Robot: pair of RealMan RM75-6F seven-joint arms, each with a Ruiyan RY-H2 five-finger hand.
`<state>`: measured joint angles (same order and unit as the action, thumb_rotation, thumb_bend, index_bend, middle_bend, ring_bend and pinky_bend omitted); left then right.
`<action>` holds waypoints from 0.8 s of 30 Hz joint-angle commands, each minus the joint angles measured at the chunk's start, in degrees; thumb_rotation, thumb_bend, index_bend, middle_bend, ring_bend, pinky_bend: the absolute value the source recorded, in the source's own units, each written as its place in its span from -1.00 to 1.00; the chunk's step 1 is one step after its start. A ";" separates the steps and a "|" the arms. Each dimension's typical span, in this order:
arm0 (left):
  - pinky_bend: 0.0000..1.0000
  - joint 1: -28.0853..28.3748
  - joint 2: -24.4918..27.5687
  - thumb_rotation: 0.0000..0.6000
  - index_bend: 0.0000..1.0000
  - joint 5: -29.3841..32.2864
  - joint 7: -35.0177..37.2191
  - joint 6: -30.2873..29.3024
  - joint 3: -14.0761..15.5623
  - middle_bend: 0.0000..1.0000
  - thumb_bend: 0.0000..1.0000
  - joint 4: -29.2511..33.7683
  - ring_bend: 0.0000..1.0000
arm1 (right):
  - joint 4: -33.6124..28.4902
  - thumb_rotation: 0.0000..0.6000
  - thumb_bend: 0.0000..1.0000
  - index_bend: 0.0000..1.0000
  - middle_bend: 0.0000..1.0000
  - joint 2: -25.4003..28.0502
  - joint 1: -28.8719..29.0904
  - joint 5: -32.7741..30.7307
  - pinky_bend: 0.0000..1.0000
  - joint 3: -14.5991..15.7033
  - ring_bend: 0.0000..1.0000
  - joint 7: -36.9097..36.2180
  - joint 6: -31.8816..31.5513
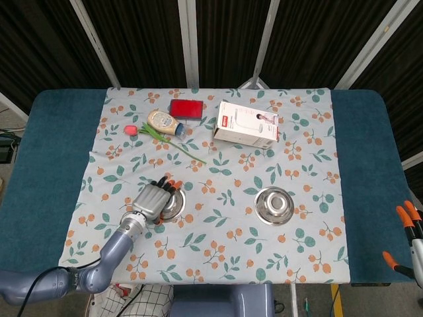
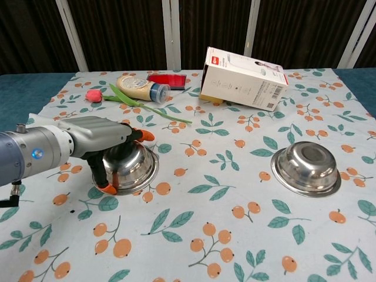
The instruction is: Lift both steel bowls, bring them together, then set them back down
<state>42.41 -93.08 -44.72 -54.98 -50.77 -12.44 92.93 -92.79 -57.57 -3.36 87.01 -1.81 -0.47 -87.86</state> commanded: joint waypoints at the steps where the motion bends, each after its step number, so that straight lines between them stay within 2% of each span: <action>1: -0.40 1.20 -0.93 1.00 -0.79 1.21 -0.37 -0.64 0.52 -0.56 -0.58 -1.12 -0.71 | 0.03 1.00 -0.46 -1.00 -1.00 0.32 0.00 0.05 -0.83 0.05 -1.00 -0.69 -0.03; 6: -0.10 2.54 -2.02 1.00 -0.41 1.47 -0.02 -1.59 1.20 -0.07 -0.45 -2.18 -0.30 | 0.05 1.00 -0.46 -1.00 -1.00 0.66 -0.04 0.03 -0.83 0.15 -1.00 -1.38 -0.06; 9: 0.10 3.00 -2.31 1.00 -0.23 0.30 0.95 -2.27 1.72 0.15 -0.35 -2.38 -0.11 | 0.02 1.00 -0.46 -1.00 -1.00 0.79 -0.06 0.01 -0.83 0.23 -1.00 -1.56 -0.05; 14: 0.30 3.15 -2.12 1.00 -0.04 -2.03 3.00 -3.33 2.36 0.32 -0.27 -2.38 0.03 | 0.00 1.00 -0.46 -1.00 -1.00 0.88 -0.16 -0.16 -0.83 0.20 -1.00 -1.54 -0.29; 24: 0.39 0.95 2.22 1.00 -0.01 -11.47 13.44 -5.13 2.54 0.37 -0.20 0.09 0.09 | 1.08 1.00 -0.46 -1.00 -1.00 -0.54 0.14 -0.22 -0.83 -0.35 -1.00 0.57 -0.95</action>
<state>44.30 -92.52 -53.85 -44.21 -55.24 -9.92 92.06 -91.87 -57.88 -3.36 86.73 -2.05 -0.16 -88.82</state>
